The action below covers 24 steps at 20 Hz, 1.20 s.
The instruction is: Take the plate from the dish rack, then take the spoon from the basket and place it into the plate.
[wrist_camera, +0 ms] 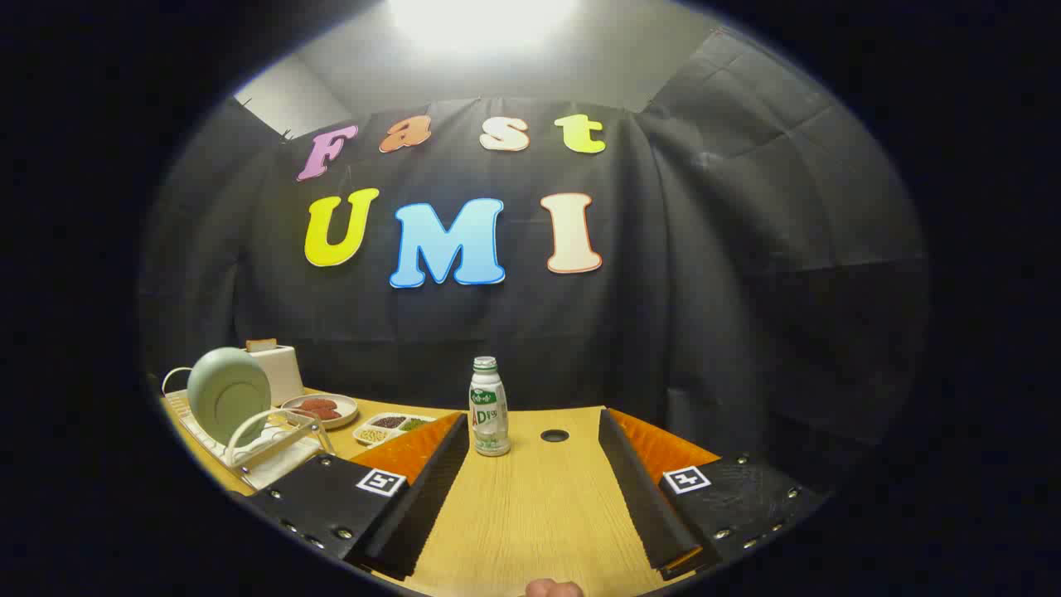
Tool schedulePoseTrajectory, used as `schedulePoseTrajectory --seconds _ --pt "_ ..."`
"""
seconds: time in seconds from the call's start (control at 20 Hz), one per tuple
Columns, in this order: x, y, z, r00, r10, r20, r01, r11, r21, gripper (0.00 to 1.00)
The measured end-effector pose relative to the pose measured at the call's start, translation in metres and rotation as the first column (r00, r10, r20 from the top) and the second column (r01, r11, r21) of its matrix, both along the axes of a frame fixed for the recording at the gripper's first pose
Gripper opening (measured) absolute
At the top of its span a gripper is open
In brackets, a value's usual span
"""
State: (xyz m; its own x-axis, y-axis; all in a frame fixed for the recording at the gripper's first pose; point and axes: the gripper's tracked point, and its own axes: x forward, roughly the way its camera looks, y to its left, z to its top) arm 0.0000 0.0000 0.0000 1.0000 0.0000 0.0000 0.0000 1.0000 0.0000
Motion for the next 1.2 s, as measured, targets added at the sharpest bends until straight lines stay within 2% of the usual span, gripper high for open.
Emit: schedulePoseTrajectory --seconds 0.1,0.25,0.35,0.55,0.7,0.8,1.0,1.2 --pt "-0.013 0.009 0.028 1.0 -0.016 0.009 0.016 1.0 0.011 0.97" --pt "-0.029 0.043 0.056 1.0 0.028 0.0 -0.028 0.998 0.052 0.97" --pt "-0.038 0.057 0.074 1.0 0.028 0.002 -0.029 0.998 0.06 0.97" --pt "-0.048 0.083 0.102 1.0 -0.024 0.02 0.024 0.999 0.029 0.97" --pt "-0.051 0.113 0.122 0.999 -0.017 0.041 0.016 1.0 0.024 0.97" --pt "-0.049 0.131 0.124 1.0 -0.013 0.024 0.013 1.0 0.012 0.97" --pt "-0.042 0.176 0.129 0.999 0.047 -0.014 -0.046 0.998 0.033 0.97" --pt "-0.025 0.204 0.117 0.991 0.061 -0.122 -0.055 0.997 0.056 0.97"
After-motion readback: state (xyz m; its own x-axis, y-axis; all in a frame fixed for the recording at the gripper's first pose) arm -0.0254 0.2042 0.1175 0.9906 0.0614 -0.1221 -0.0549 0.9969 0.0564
